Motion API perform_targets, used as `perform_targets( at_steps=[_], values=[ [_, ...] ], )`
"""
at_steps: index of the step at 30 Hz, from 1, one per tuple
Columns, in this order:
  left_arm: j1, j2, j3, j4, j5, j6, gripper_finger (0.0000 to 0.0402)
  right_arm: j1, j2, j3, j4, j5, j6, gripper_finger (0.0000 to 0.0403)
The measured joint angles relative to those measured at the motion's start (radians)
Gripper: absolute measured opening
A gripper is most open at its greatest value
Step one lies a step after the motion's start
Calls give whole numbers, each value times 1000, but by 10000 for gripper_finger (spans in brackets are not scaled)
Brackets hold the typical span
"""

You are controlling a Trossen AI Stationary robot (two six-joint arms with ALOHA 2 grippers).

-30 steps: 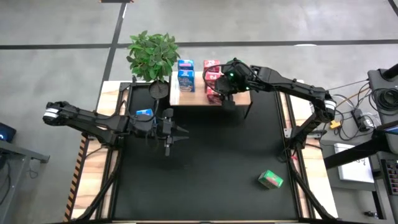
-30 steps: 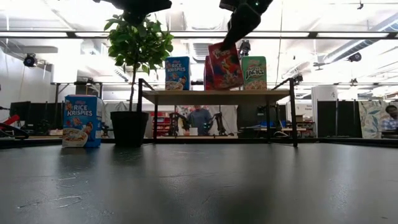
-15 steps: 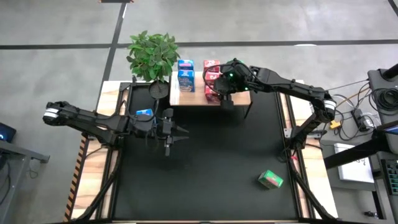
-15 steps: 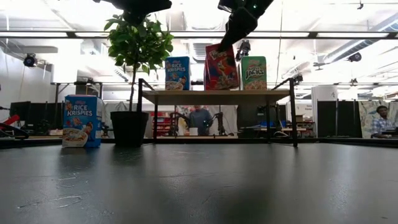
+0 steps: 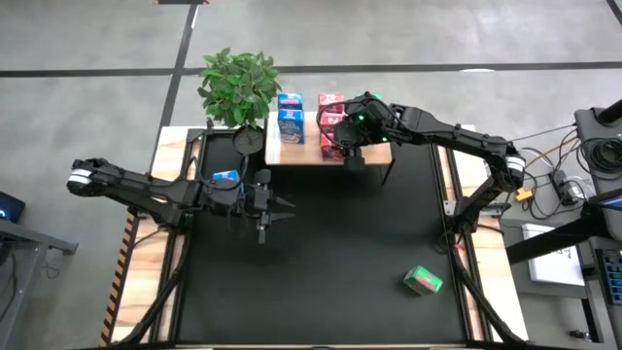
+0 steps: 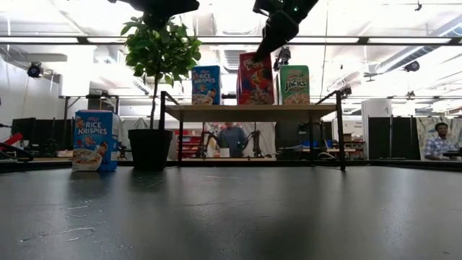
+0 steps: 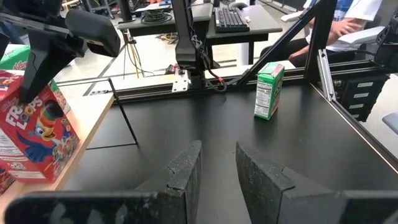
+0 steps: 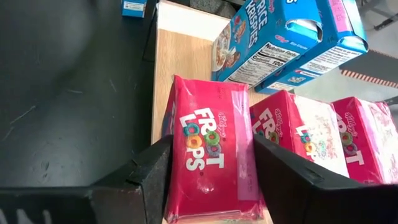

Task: Stack cereal on shelf
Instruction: Put the red cereal box aligned with the other red cereal boxes on the shelf

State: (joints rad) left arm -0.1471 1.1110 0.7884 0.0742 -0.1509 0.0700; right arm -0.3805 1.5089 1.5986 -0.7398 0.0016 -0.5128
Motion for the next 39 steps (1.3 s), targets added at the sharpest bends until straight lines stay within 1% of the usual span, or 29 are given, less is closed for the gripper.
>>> perform_targets(
  at_steps=[6, 11, 16, 20, 25, 28, 29, 31, 33, 37, 39],
  values=[
    [0, 0, 0, 0, 0, 0, 84, 0, 0, 0, -2, 27, 1, 219],
    [0, 0, 0, 0, 0, 0, 84, 0, 0, 15, -6, 28, -1, 221],
    [0, 0, 0, 0, 0, 0, 84, 3, -2, 65, -27, 27, 19, 221],
    [0, 0, 0, 0, 0, 0, 84, 15, -2, 141, -106, 26, 57, 221],
    [0, 0, 0, -3, 0, 19, 84, 15, -4, 237, -285, 27, 109, 218],
    [0, 0, 0, -3, 0, 27, 84, 3, -4, 256, -387, 77, 134, 195],
    [0, 0, 0, -3, 0, 27, 84, -2, -4, 251, -408, 98, 140, 183],
    [0, 0, 0, -4, 0, 28, 84, -10, -4, 218, -414, 108, 147, 152],
    [0, 0, 0, -6, 0, 38, 84, -19, -3, 176, -403, 116, 146, 118],
    [0, 0, 0, -7, 0, 52, 84, -24, -1, 83, -313, 204, 129, 49],
    [0, 0, 0, -8, 0, 53, 84, -27, 1, 52, -280, 209, 112, 21]
  ],
)
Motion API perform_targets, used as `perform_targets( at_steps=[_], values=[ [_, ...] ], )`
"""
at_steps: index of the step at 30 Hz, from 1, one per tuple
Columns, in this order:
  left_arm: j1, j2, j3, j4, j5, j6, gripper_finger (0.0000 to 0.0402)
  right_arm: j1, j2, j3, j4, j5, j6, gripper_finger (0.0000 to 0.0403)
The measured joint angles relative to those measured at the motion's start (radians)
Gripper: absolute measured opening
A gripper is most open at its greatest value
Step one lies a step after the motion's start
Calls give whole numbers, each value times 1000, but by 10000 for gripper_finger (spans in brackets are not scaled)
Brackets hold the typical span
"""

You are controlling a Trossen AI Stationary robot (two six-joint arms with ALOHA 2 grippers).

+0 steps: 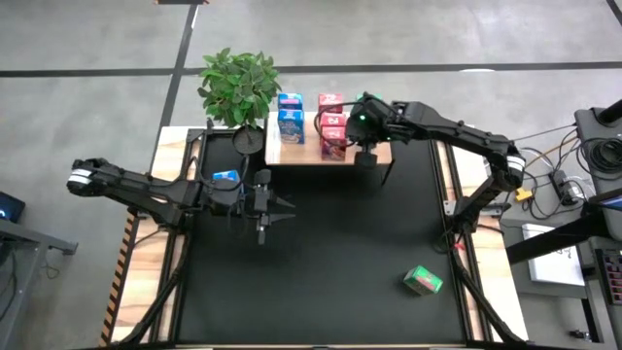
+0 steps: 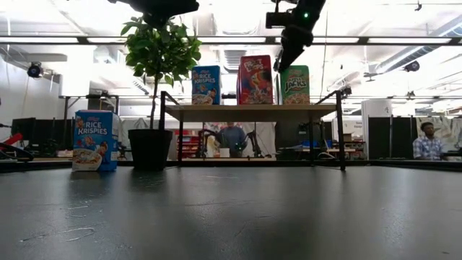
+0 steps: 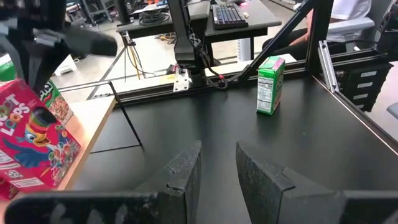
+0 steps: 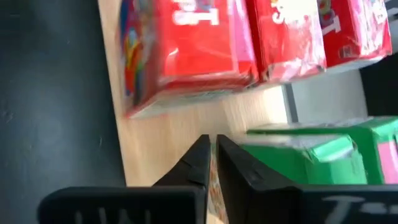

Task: Stack cereal on shelf
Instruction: Put the red cereal box aligned with the other red cereal boxes on the shelf

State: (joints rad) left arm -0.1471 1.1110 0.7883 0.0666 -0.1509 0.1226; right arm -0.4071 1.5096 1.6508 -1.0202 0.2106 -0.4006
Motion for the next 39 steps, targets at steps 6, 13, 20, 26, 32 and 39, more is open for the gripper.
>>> perform_targets(
  at_steps=[6, 13, 20, 26, 32, 39],
  values=[
    [0, 0, 0, -3, 0, 0, 84, 1, 0, -39, 70, -1, -3, 13],
    [0, 0, 0, -3, 0, 0, 84, 1, 3, -42, 115, -8, -2, 13],
    [0, 0, 0, -2, 0, 0, 84, 1, 5, -43, 139, -17, -1, 13],
    [0, 0, 0, 0, 0, 5, 84, 1, 5, -43, 151, -45, 0, 13],
    [0, 0, 0, 0, 0, 5, 84, 1, 5, -43, 138, -43, 7, 13],
    [0, 0, 0, 0, 0, 4, 84, 1, 4, -22, 104, -26, 5, 13]
  ],
)
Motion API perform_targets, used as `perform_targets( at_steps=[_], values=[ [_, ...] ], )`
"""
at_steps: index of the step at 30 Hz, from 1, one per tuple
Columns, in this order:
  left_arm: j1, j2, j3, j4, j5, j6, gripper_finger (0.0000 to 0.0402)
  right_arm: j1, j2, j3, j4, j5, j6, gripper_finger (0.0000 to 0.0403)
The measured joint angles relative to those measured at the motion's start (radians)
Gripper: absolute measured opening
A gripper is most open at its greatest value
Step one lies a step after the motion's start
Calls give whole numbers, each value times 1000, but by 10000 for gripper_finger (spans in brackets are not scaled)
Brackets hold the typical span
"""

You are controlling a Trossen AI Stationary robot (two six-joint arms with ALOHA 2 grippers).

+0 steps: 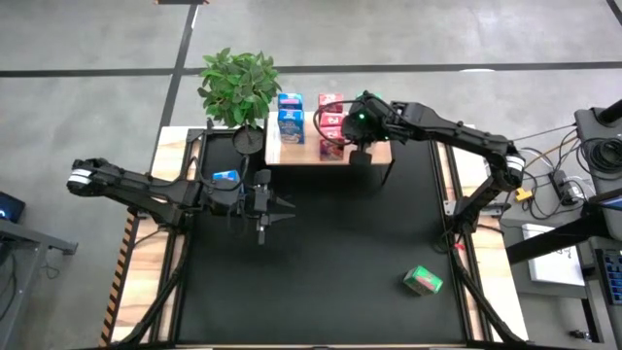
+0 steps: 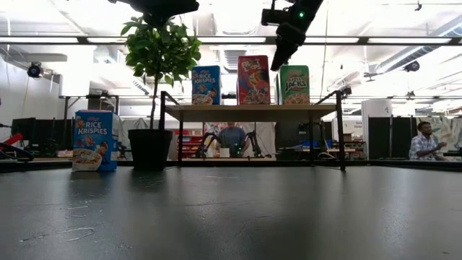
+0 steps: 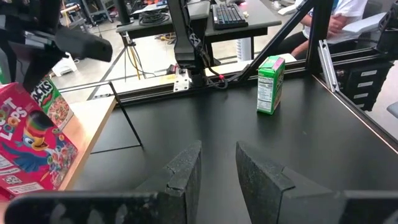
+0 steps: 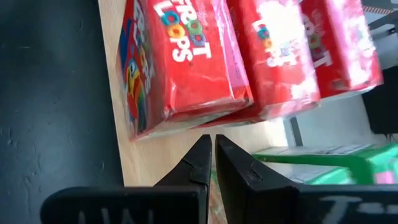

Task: Stack cereal on shelf
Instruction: Put the red cereal box aligned with the other red cereal boxes on the shelf

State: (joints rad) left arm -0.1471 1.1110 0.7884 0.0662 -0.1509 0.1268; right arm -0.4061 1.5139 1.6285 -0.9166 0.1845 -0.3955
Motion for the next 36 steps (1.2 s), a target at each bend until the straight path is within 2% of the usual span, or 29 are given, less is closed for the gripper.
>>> perform_targets(
  at_steps=[5, 11, 21, 36],
  values=[
    [0, 0, 0, 0, 0, 0, 84, 0, -1, 71, -37, 3, -21, 13],
    [0, 0, 0, -1, 0, -4, 84, -10, -4, 150, -33, 59, -93, 13],
    [0, 0, 0, -1, 0, -4, 84, -68, 46, 136, -14, 49, -117, 13],
    [0, 0, 0, -5, 0, -4, 84, -68, 85, 137, -13, 48, -122, 13]
  ],
)
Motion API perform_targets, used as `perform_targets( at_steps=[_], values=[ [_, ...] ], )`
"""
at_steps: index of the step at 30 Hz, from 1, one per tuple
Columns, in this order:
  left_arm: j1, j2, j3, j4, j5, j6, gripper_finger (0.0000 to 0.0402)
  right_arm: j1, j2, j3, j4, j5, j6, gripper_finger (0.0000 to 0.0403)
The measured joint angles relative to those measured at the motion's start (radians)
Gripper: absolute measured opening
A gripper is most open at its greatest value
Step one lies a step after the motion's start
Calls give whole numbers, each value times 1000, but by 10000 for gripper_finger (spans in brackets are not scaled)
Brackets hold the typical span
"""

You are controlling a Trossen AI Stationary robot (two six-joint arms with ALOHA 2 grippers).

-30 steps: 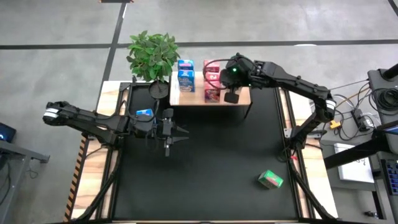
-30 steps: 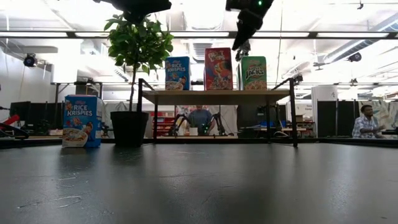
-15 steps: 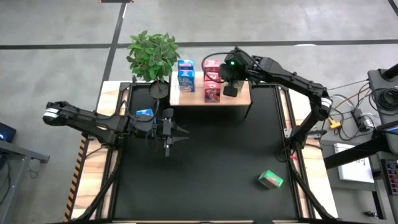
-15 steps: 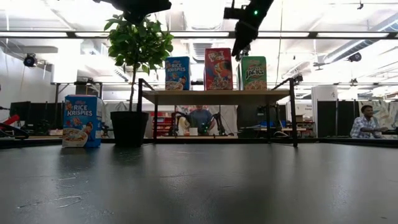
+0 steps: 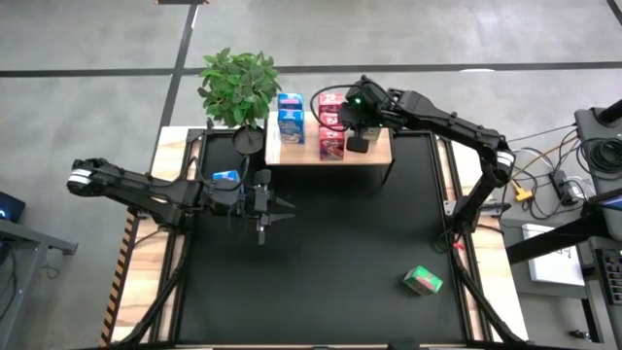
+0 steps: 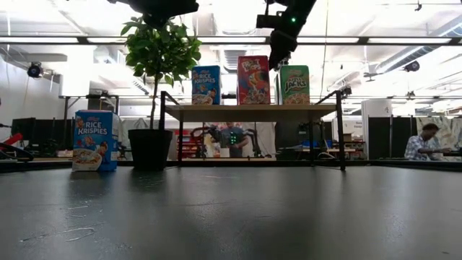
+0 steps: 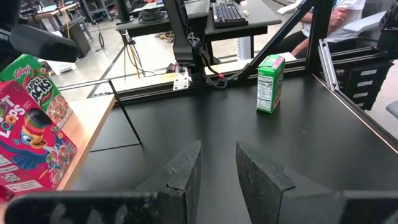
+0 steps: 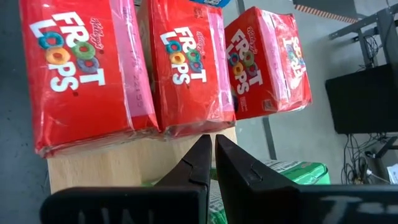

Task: Stack cereal on shelf
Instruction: Put the red cereal box aligned with the other red cereal boxes on the shelf

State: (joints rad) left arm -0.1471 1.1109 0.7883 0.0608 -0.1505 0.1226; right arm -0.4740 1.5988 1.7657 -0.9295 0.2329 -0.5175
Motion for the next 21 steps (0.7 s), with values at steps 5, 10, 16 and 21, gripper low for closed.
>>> perform_targets(
  at_steps=[5, 10, 16, 21],
  values=[
    [0, 0, 0, 0, 0, 0, 84, 0, 0, 0, 5, 0, 0, 13],
    [0, 0, 0, 0, 0, 0, 84, 0, -1, 0, 30, -4, 1, 13],
    [0, 0, 0, 0, 0, 0, 84, 0, -1, 0, 28, -1, 1, 13],
    [0, 0, 0, 0, 0, 0, 84, 20, -26, 29, -12, 4, 41, 13]
  ],
)
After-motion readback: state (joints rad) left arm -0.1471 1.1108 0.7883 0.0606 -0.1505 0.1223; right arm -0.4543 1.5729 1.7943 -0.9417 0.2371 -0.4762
